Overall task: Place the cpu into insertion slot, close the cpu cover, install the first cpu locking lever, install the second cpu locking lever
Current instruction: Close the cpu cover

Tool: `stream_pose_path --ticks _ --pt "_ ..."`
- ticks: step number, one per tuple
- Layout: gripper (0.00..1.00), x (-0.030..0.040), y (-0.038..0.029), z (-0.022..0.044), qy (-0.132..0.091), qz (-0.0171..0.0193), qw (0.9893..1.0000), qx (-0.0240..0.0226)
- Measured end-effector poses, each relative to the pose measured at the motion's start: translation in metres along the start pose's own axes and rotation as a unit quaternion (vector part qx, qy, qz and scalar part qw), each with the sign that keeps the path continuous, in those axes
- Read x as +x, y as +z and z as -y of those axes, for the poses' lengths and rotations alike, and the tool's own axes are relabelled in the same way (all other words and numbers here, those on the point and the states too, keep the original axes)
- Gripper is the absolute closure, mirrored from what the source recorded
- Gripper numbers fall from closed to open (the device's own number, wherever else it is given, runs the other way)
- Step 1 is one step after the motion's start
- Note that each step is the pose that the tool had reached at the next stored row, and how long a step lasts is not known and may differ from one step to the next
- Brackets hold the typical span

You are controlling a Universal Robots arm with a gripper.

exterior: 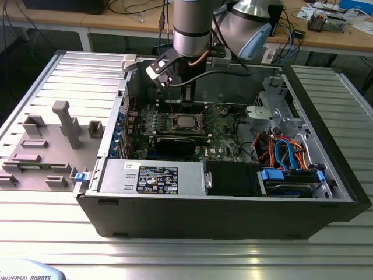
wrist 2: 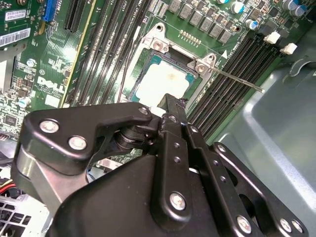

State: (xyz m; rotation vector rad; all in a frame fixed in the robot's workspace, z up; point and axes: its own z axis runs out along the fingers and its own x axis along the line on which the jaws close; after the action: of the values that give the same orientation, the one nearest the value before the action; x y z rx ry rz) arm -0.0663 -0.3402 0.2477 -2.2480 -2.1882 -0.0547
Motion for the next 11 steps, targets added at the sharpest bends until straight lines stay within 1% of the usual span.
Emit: stream_pose_path --ticks 11 --pt "0.89 0.0001 -0.0033 -0.0001 0.0 0.0002 1.0 0.0"
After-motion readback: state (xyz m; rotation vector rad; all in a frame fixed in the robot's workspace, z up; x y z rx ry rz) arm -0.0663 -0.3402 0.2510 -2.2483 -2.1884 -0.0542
